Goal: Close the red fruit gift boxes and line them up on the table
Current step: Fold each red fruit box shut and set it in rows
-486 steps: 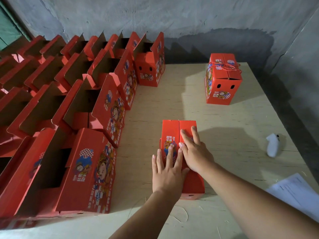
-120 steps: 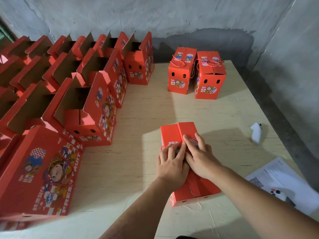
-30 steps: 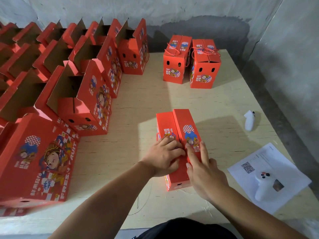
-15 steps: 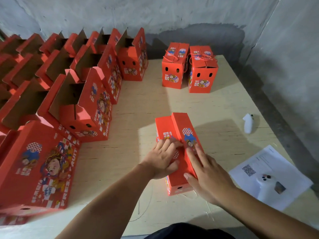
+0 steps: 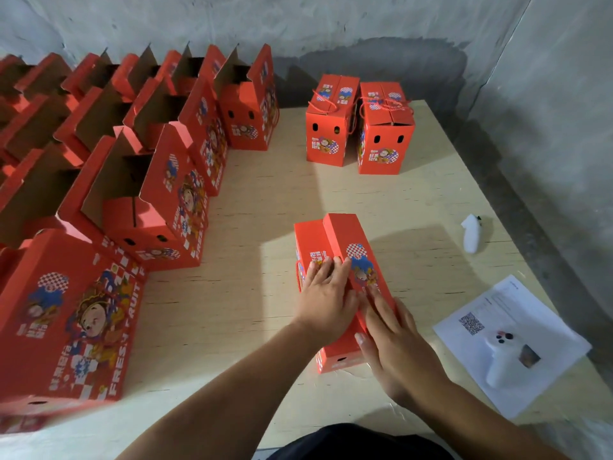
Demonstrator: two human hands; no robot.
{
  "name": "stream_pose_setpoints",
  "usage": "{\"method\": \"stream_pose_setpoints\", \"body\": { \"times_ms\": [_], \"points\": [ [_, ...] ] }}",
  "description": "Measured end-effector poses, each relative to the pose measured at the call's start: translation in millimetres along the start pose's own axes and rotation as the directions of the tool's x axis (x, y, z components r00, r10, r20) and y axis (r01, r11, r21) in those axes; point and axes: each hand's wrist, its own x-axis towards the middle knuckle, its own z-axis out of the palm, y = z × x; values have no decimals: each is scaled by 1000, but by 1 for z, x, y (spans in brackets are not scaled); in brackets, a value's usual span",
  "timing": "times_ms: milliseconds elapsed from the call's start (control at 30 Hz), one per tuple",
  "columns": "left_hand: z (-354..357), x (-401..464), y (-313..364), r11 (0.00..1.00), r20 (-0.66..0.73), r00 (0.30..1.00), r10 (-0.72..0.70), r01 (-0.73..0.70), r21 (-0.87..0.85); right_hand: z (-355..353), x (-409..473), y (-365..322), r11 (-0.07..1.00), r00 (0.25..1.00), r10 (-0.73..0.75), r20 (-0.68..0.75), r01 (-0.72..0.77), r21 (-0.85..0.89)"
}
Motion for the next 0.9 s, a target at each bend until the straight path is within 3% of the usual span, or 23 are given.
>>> {"method": "stream_pose_setpoints", "body": {
  "times_ms": [67, 167, 433, 567, 667, 733, 833, 900],
  "points": [
    [6, 2, 11, 997, -10, 997, -72, 72, -37, 4, -3, 2, 999, 999, 31, -10, -30, 44],
    [14, 9, 19, 996, 0, 997, -71, 71, 62, 0, -5, 5, 992, 996, 87, -35, -83, 98],
    [14, -7, 4, 979, -1, 994, -111, 110, 173, 6, 0, -11, 994, 993, 104, -46, -105, -16],
    [1, 12, 0, 972, -52, 974, -220, 223, 67, -6, 19, -10, 980, 985, 145, -93, -130, 149],
    [-14, 44, -10, 952, -28, 957, -290, 291, 98, -14, 36, -9, 940, 975, 219, -28, -203, 276],
    [-17, 59, -8, 951, -67, 949, -307, 308, 2, -13, 39, -11, 954, 976, 216, -21, -206, 217],
    [-13, 69, 2, 883, -89, 909, -408, 368, -290, -10, 40, -10, 967, 976, 202, -79, -186, 174],
    [-5, 71, 7, 911, -100, 922, -375, 346, -224, -11, 40, -6, 954, 975, 210, -66, -189, 234]
  ]
}}
